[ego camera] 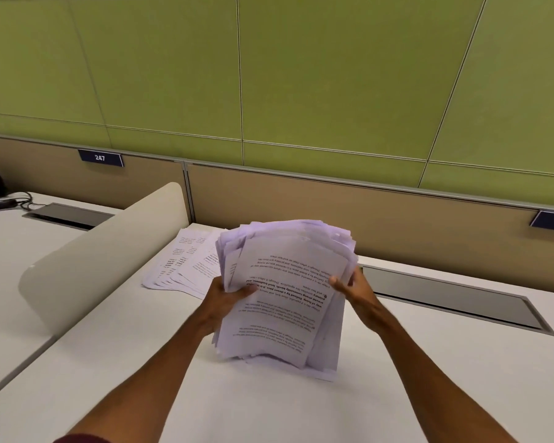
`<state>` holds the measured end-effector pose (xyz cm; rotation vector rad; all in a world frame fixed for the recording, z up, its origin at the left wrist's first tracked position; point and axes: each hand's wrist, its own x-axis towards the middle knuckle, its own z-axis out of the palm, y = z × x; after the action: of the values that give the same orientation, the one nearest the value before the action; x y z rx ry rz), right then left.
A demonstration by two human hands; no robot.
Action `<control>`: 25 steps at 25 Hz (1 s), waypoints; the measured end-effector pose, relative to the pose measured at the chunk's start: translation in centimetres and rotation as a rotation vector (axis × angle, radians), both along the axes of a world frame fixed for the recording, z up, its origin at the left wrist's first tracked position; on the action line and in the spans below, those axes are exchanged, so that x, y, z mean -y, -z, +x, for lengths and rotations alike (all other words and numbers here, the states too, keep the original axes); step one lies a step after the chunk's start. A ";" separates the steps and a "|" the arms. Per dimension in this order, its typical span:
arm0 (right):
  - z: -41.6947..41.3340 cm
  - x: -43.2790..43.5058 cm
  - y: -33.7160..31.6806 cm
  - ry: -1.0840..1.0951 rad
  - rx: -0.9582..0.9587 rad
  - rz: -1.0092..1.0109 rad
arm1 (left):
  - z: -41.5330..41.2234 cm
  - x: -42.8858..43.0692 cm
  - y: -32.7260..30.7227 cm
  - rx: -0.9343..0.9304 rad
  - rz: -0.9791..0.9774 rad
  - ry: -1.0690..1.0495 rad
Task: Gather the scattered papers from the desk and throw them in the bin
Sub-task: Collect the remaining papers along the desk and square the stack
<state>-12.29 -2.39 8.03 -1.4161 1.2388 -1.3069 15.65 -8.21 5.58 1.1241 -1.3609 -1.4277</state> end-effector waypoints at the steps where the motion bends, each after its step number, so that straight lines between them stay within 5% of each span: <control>1: 0.2 -0.1 0.7 -0.032 -0.034 0.047 | -0.2 -0.1 0.0 -0.011 0.021 -0.007; 15: 7.6 4.9 6.0 -0.163 -0.107 0.557 | 7.4 1.1 4.4 0.079 0.691 0.028; 23: 15.1 8.8 8.9 -0.088 0.011 0.638 | 15.6 4.0 6.6 -0.042 0.634 -0.081; 25: 16.0 9.4 10.0 0.079 -0.152 0.615 | 17.7 4.6 7.6 0.061 0.620 -0.126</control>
<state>3.75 -11.81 -2.01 -1.0366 1.6346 -0.7679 33.32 -12.86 -2.06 1.6213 -0.8767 -1.7875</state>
